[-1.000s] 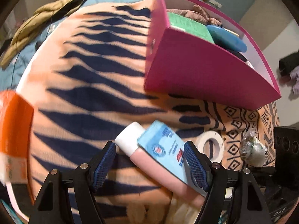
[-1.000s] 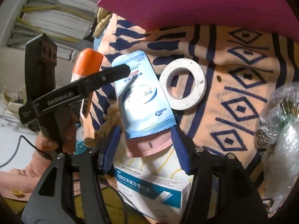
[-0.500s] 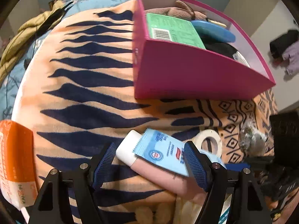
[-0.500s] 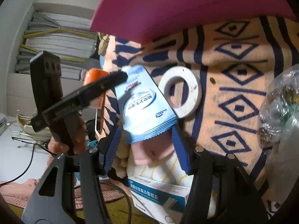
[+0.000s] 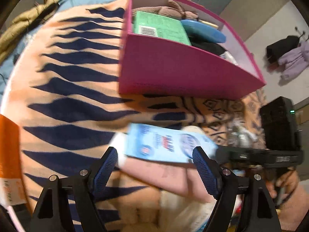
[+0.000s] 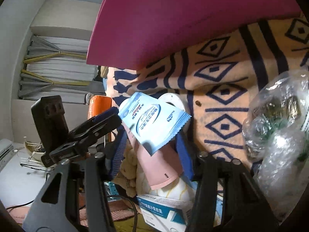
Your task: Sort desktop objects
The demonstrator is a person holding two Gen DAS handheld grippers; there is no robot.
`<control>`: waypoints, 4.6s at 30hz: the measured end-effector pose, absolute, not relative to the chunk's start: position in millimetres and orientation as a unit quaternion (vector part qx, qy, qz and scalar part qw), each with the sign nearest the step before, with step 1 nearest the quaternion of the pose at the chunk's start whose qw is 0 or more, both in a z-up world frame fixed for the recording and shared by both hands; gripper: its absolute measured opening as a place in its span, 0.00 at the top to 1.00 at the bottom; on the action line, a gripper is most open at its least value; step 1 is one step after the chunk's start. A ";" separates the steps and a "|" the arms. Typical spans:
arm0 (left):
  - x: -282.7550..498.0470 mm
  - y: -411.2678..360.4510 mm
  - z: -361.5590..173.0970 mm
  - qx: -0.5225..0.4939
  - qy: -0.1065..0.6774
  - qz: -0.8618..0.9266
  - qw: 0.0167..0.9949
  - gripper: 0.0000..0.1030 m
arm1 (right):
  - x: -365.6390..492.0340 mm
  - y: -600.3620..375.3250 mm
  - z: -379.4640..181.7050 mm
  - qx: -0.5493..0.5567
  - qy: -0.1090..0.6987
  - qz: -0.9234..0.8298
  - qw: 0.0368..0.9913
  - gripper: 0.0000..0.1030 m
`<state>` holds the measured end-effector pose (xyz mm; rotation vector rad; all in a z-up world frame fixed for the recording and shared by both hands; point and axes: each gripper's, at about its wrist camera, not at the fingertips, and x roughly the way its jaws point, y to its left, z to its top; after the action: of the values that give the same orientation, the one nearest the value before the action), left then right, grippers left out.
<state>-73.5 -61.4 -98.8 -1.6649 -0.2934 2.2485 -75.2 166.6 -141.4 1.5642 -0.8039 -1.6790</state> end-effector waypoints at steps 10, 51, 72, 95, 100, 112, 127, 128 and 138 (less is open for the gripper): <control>-79.5 -54.0 -98.7 -0.584 -0.113 0.786 0.171 0.20 | -84.8 158.8 -125.6 0.580 -0.243 -0.698 0.342 0.92; -98.8 -40.6 -127.8 -0.611 -0.161 0.752 0.185 0.73 | -104.1 181.5 -121.5 0.582 -0.184 -0.742 0.276 0.72; -71.3 -48.2 -117.6 -0.593 -0.159 0.765 0.191 0.73 | -100.8 155.2 -115.7 0.576 -0.131 -0.743 0.315 0.90; -124.3 -68.1 -37.9 -0.512 -0.124 0.830 0.185 0.72 | -146.0 147.8 -22.0 0.476 -0.126 -0.797 0.350 0.90; -151.2 -59.1 -43.6 -0.528 -0.114 0.825 0.165 0.72 | -162.0 138.6 -32.8 0.487 -0.120 -0.795 0.341 0.90; -161.4 -60.7 -49.2 -0.530 -0.105 0.831 0.134 0.67 | -174.8 119.0 -48.3 0.506 -0.093 -0.789 0.335 0.90; -150.6 -60.4 -32.8 -0.501 -0.118 0.851 0.107 0.35 | -174.3 125.5 -47.0 0.507 -0.098 -0.790 0.331 0.87; -149.0 -61.0 -32.4 -0.500 -0.122 0.851 0.108 0.35 | -174.6 126.6 -46.8 0.506 -0.099 -0.790 0.330 0.86; -124.5 -64.9 -26.6 -0.479 -0.147 0.856 0.125 0.35 | -163.3 141.0 -38.5 0.494 -0.123 -0.794 0.333 0.82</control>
<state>-124.5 -64.9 -26.6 -1.3965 -0.4279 2.4954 -163.3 141.0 -38.5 1.2913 -0.3219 -2.0727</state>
